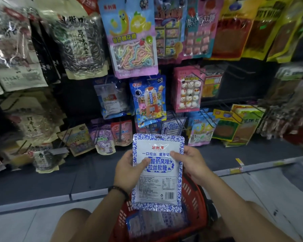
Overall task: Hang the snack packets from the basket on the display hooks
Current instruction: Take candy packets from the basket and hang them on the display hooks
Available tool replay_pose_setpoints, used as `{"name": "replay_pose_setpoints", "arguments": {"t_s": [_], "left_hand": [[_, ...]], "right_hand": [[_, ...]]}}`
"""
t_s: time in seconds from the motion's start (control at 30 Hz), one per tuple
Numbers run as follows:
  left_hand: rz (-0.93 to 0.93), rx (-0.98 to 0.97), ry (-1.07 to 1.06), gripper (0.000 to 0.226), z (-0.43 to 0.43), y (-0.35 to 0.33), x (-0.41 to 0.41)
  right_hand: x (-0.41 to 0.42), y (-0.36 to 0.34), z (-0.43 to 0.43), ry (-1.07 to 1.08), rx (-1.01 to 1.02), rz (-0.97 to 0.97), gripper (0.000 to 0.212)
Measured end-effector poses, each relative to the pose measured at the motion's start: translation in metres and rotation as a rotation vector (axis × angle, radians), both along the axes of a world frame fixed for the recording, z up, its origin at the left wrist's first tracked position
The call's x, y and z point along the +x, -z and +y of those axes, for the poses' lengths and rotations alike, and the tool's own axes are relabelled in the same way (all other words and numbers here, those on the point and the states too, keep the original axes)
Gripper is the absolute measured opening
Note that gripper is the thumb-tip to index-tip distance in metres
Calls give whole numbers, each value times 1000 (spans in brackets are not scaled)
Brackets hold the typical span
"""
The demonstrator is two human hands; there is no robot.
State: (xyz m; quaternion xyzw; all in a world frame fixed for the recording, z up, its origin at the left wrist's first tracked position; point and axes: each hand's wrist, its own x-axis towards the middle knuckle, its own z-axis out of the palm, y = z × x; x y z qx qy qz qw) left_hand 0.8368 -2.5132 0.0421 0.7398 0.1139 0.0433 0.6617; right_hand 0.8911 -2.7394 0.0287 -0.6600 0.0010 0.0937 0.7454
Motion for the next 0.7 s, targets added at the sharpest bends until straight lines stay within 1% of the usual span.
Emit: {"name": "replay_pose_setpoints", "arguments": {"t_s": [0.07,0.1,0.13,0.17,0.2,0.23,0.27,0.33,0.37,0.4,0.47,0.5,0.57,0.63,0.67,0.7], "left_hand": [[43,438,-168,81,-10,-2,-4],[24,608,-199,98,-17,-2,-9],[-23,683,-161,106,-25,-1,-15],[-71,678,-76,109,-34,0,-20],[-92,629,17,108,-42,2,-22],[-90,562,95,104,-49,5,-23],[-92,485,140,95,-53,6,-22],[-164,359,129,62,-55,5,-17],[-211,327,93,49,-53,3,-15],[-234,316,51,43,-50,1,-14],[-215,304,-14,33,-38,-1,-10],[-189,292,-25,31,-32,-1,-7],[-151,243,7,35,-20,-2,-2],[-140,140,48,30,-14,-5,3],[-130,83,59,27,-12,-7,5],[-115,23,63,26,-11,-7,7]], "right_hand": [[-1,-4,6,38,-8,-30,18],[0,-6,9,66,-16,-42,17],[0,-8,13,88,-32,-52,16],[0,-10,17,97,-73,-66,15],[0,-11,22,98,-134,-87,15],[0,-12,27,92,-206,-121,14],[-1,-14,32,78,-263,-164,11],[-7,-18,41,5,-291,-243,9],[-10,-20,43,-39,-274,-259,15],[-11,-21,43,-84,-261,-254,23],[-11,-22,36,-146,-276,-247,31],[-9,-22,32,-130,-298,-259,31],[-4,-19,21,25,-410,-301,36],[0,-18,11,164,-514,-319,48],[3,-17,7,157,-514,-306,56],[5,-15,4,105,-476,-286,63]]}}
